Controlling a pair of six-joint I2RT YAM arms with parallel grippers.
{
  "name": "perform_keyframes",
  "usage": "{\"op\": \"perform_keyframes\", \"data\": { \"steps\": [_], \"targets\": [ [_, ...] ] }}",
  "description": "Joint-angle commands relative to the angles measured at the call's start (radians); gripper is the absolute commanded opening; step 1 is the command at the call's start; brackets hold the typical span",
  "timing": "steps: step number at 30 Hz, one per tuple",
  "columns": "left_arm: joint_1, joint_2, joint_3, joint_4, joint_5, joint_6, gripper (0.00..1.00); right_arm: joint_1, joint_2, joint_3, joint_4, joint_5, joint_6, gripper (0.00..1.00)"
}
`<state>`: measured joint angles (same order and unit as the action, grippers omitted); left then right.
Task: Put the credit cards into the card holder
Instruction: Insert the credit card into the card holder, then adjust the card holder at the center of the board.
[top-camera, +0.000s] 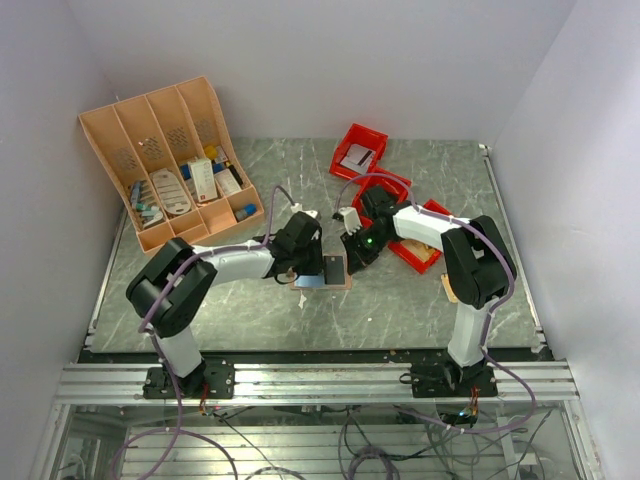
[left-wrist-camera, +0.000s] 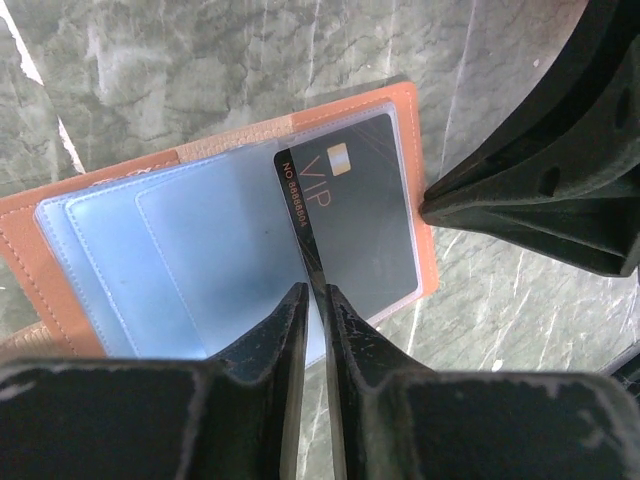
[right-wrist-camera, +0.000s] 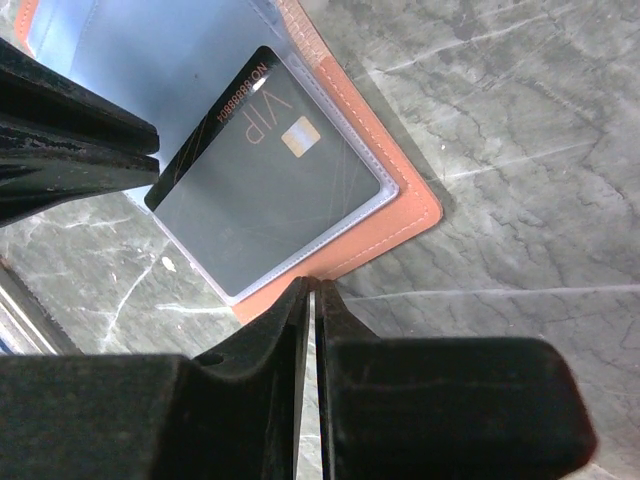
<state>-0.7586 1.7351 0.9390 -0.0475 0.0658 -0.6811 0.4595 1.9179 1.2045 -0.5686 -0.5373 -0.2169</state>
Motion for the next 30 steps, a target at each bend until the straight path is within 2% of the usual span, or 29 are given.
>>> {"op": "perform_keyframes", "data": {
  "steps": [1, 17, 21, 23, 26, 30],
  "targets": [
    [0.015, -0.04, -0.021, 0.005, -0.037, 0.001, 0.24, -0.011, 0.011, 0.001, 0.024, -0.026, 0.001, 0.08],
    [0.093, -0.124, -0.117, -0.115, -0.124, 0.051, 0.24, -0.013, 0.032, 0.004, 0.016, -0.01, -0.005, 0.09],
    [0.095, -0.154, -0.115, -0.108, -0.112, 0.058, 0.24, -0.022, -0.035, 0.001, 0.034, -0.028, -0.017, 0.1],
    [0.095, -0.177, -0.123, -0.076, -0.082, 0.056, 0.24, -0.028, -0.102, -0.012, 0.059, -0.066, -0.032, 0.11],
    [0.095, -0.21, -0.144, 0.0, -0.005, 0.042, 0.25, -0.024, -0.16, -0.012, 0.085, -0.218, -0.052, 0.14],
    [0.094, -0.224, -0.195, 0.159, 0.111, -0.029, 0.26, 0.025, -0.074, 0.045, 0.1, -0.357, 0.017, 0.16]
  ]
}}
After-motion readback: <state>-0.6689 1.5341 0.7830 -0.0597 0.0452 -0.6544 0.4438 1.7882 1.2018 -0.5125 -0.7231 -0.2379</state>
